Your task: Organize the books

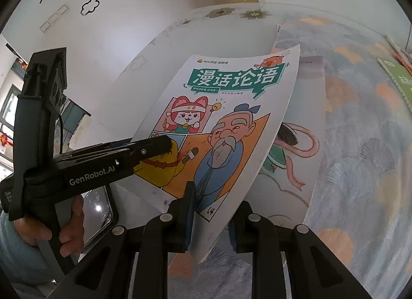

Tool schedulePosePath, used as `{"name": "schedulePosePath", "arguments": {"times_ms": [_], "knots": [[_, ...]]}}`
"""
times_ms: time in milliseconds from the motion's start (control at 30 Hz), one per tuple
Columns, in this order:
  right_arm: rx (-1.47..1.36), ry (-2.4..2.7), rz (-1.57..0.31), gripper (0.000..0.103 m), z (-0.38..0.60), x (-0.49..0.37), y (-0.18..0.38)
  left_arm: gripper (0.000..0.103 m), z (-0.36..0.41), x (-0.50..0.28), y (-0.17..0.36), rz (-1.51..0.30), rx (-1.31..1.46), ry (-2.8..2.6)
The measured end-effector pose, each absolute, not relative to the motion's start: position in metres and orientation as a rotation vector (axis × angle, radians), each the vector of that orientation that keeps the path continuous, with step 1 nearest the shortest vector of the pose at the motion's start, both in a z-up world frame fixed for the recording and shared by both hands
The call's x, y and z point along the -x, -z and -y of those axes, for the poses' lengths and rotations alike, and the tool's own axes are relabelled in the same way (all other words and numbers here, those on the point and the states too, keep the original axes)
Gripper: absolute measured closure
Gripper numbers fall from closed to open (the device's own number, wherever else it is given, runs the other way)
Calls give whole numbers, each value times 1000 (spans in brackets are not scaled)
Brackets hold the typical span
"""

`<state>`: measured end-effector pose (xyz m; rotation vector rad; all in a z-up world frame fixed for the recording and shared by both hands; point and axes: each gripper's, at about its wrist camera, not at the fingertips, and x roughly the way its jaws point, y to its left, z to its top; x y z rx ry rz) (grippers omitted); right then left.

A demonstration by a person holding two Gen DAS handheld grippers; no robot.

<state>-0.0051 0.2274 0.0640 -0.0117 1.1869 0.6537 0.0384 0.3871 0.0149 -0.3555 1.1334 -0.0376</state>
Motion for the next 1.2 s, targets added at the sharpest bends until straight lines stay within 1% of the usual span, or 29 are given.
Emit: {"name": "schedulePosePath", "arguments": {"times_ms": [100,167,233,400,467,600,700,833,1000,1033,1067,1100,1167,1200], "knots": [[24,-615,-1162,82,-224,7,-69,66,-377,-42,-15,-1142,339,55],[14,-587,-1151,82,-219,5,-72,61,-368,-43,-16,-1146,307,54],[-1,-561,-1142,82,-213,4,-74,58,-362,-44,-16,-1143,266,37],[-7,-555,-1128,82,-209,7,-78,59,-346,-43,-26,-1085,105,3],[16,-560,-1110,82,-211,13,-81,58,-341,-45,-31,-1059,43,-3],[34,-557,-1103,83,-213,20,-81,58,-333,-49,-40,-1019,-85,-16],[-6,-533,-1109,84,-208,19,-80,58,-344,-48,-45,-1017,-60,-37],[-36,-510,-1118,84,-201,16,-77,58,-365,-39,-46,-1046,46,6],[-49,-491,-1132,83,-199,15,-74,58,-365,-21,-26,-1156,53,80],[-55,-491,-1134,83,-198,14,-73,57,-363,-18,-23,-1162,47,76],[-59,-489,-1135,82,-197,14,-74,55,-362,-13,-24,-1147,60,70],[-52,-480,-1138,80,-196,14,-74,53,-361,-9,-23,-1162,77,74],[-9,-430,-1136,64,-193,15,-76,53,-361,-3,-23,-1191,104,117],[14,-394,-1130,60,-190,17,-76,52,-359,1,-23,-1210,101,150]]}}
